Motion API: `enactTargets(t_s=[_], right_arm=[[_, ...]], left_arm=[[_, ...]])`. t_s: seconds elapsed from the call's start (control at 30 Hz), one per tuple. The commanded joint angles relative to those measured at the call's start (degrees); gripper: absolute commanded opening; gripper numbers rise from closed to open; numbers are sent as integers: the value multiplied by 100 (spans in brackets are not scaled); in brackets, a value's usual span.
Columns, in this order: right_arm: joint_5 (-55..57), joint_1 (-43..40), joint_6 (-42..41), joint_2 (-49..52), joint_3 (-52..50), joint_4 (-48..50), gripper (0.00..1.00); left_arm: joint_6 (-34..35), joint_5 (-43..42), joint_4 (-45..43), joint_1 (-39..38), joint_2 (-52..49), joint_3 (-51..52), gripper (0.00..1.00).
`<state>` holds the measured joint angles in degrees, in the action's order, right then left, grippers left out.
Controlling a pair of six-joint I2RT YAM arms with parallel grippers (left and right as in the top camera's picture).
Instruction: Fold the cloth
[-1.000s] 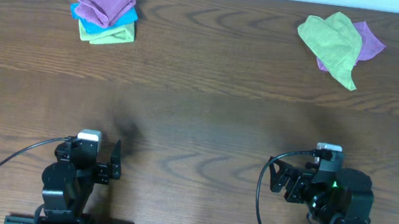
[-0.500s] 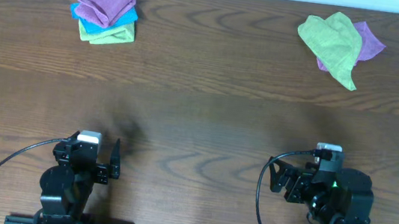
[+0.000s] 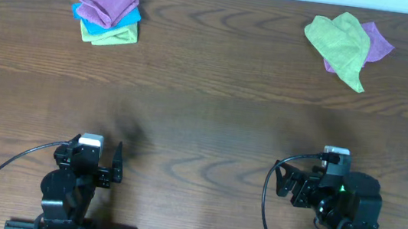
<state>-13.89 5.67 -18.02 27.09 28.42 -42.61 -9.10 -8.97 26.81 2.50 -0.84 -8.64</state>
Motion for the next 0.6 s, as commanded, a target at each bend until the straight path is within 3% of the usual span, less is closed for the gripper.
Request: enactTargets(t_s=[0.0,0.17,0.3,0.57], right_arm=[[-4,-50,-83,-37,-15,-9,99],[22,-50,-76,-293,-15,-201,99],[920,-52,15,-863,-94,-498,99],[1285,-282,1287,-1633,-682,-433,99]], left_arm=[[-103,42,31,-28,59,98,96],[-103,42,31,-28,59,98,95],[-103,42,31,-28,59,98,95],[-103,42,31,-28,59,98,95]])
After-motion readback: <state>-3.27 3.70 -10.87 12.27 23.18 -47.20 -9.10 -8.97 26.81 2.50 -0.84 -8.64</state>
